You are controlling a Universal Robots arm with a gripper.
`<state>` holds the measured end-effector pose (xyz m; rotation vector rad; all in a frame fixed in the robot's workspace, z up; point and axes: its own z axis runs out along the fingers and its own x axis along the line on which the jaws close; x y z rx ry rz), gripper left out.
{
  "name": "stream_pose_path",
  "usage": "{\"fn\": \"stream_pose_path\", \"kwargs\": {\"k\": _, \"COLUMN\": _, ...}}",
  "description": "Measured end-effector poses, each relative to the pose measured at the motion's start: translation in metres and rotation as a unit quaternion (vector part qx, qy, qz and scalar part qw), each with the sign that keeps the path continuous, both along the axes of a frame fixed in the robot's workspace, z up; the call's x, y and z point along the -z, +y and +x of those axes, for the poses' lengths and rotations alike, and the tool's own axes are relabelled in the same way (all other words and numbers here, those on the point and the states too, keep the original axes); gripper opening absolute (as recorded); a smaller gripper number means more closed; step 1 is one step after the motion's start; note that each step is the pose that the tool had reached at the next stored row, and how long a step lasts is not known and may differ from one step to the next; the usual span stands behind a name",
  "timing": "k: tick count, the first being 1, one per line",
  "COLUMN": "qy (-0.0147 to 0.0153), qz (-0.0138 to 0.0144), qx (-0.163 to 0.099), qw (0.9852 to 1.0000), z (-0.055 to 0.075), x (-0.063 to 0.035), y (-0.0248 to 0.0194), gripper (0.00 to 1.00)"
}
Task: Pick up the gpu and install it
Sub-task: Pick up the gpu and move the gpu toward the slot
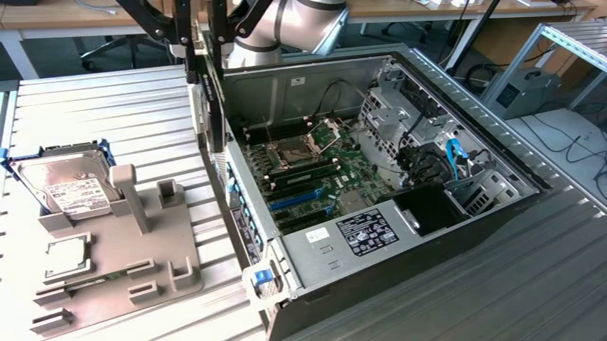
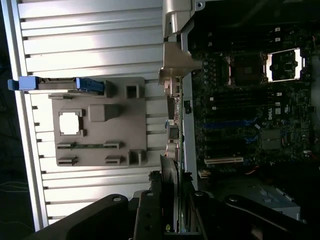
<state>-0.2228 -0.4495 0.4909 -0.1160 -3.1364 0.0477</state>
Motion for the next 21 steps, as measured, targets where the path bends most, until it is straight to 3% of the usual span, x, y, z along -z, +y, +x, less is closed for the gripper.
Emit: {"fn": "stream_pose_path", "kwargs": {"k": 21, "qy": 0.0000, "qz": -0.0064, "qx": 0.000, "qw": 1.0000, "z": 0.020, "x": 0.0028, "y": 0.0000, "gripper": 0.26}}
